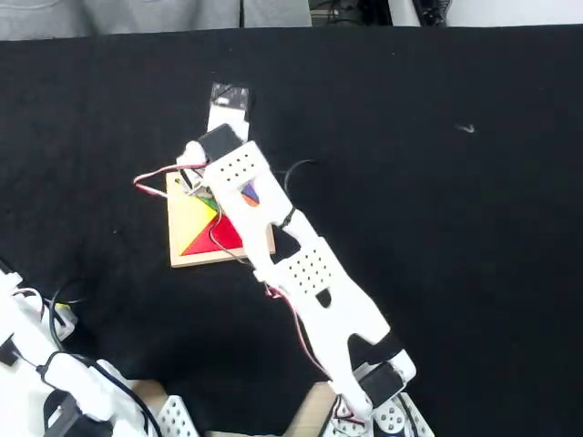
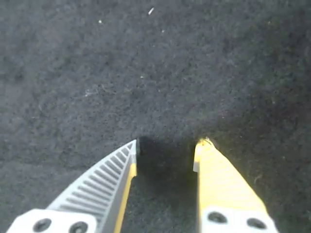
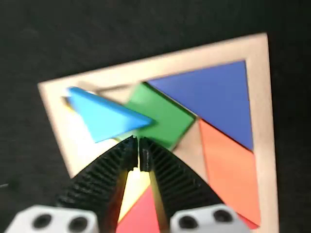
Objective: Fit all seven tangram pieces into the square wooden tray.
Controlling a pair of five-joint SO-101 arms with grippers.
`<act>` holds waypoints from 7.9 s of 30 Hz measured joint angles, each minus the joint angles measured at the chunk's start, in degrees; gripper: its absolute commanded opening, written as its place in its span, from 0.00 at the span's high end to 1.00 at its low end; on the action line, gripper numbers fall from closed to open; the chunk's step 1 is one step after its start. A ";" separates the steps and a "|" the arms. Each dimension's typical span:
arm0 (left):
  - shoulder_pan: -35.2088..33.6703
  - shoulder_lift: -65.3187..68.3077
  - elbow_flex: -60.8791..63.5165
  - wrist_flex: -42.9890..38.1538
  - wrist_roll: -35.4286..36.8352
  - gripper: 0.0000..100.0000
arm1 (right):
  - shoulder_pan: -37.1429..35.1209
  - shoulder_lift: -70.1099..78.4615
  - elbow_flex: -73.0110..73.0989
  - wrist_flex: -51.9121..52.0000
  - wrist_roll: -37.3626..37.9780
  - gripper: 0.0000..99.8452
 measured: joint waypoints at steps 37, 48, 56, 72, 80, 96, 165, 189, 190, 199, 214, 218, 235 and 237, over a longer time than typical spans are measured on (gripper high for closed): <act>0.00 0.00 0.00 0.00 0.00 0.81 | 2.11 0.00 -2.11 -12.84 9.14 0.99; 0.00 0.00 0.00 0.00 0.00 0.81 | -2.55 2.29 -2.20 -18.20 19.96 0.99; 0.00 0.00 0.00 0.00 0.00 0.81 | -2.46 2.29 -2.20 -18.02 20.31 0.99; 0.00 0.00 0.00 0.00 0.00 0.81 | -1.76 3.60 -4.57 -12.13 20.31 0.99; 0.00 0.00 0.00 0.00 0.00 0.81 | 3.52 3.69 -10.02 -11.96 20.31 0.99; 0.00 0.00 0.00 0.00 0.00 0.81 | -2.20 6.86 -5.98 -21.27 30.77 0.99; 44.75 25.49 -29.10 7.21 5.89 0.94 | 25.76 -40.62 33.32 -0.18 33.58 0.99; 61.98 36.31 -35.87 7.21 14.77 0.93 | 29.89 -72.44 109.19 -32.79 36.31 0.99; 62.15 36.31 -35.87 7.21 14.86 0.93 | 30.07 -72.79 109.27 -33.14 36.31 0.99; 62.51 36.13 -35.87 7.21 17.58 0.92 | 32.44 -77.10 109.45 -33.14 36.40 0.99; 55.56 -8.79 -49.76 20.48 12.40 0.93 | 32.44 -106.29 95.38 -17.58 41.93 0.99; 55.30 -21.98 -52.31 25.41 10.20 0.93 | 32.44 -115.78 86.95 -9.76 42.02 0.99; 55.21 -70.24 -36.31 36.92 9.58 0.93 | 32.53 -170.11 99.78 -6.42 44.40 0.99; 55.21 -70.24 -35.52 37.89 9.58 0.93 | 32.44 -175.47 103.21 -8.53 46.86 0.99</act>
